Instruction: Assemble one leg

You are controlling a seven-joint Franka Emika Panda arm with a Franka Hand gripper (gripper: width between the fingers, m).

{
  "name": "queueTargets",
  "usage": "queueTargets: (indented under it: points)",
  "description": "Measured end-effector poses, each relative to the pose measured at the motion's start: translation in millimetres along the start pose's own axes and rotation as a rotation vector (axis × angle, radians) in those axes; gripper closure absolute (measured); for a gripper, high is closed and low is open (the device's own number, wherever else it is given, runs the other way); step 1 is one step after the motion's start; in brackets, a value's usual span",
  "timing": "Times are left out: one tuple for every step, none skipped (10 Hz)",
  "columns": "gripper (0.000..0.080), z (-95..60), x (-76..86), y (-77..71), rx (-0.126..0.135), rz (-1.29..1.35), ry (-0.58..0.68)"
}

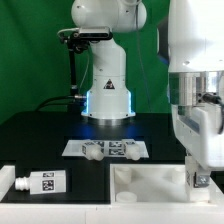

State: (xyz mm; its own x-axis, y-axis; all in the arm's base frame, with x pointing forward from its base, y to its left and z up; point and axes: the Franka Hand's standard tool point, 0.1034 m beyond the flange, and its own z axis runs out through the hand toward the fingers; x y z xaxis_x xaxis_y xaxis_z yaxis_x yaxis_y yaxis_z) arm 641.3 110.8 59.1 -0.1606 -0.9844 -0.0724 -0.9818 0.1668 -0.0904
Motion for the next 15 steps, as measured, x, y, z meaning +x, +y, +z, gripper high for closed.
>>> queueTargets:
  points:
    - [0.0521,-0.2,0.4,-0.2,-0.002,0.054,-0.005]
    - [0.0521,-0.2,0.2,0.0,-0.004,0.069,-0.006]
    - [0.0521,0.3,-2.5,1.3,-0.003,0.12,-0.005]
    - [0.0521,0.4,-2.8,1.3,-0.002,0.087,-0.005]
    - [0.0453,0.5,-3.8,1.7,-0.002,0.042,-0.006]
    - [0.0453,-1.1,-7.8,1.7,0.002,-0.133,-0.01]
    - [0.0289,-4.5,-10.8,1.9,0.003,-0.327,-0.016]
    - [0.018,-9.0,-14.4,5.0,-0.004,-0.517,-0.026]
    - [0.0159,-10.2,-13.9,5.3,0.015,-0.562,-0.017]
    - [0.0159,-9.3,-11.8,5.3,0.013,-0.653,-0.012]
    - [0.0159,-9.2,-10.9,5.0,0.013,-0.726,-0.01]
    - [0.0151,-9.2,-9.9,4.7,0.011,-0.844,-0.002]
    - [0.015,-8.7,-7.1,4.1,0.0,-1.046,0.021]
    - [0.015,-7.2,-1.9,1.5,-0.018,-1.26,0.036]
    - [0.015,-7.2,-2.5,1.7,-0.017,-1.226,0.036]
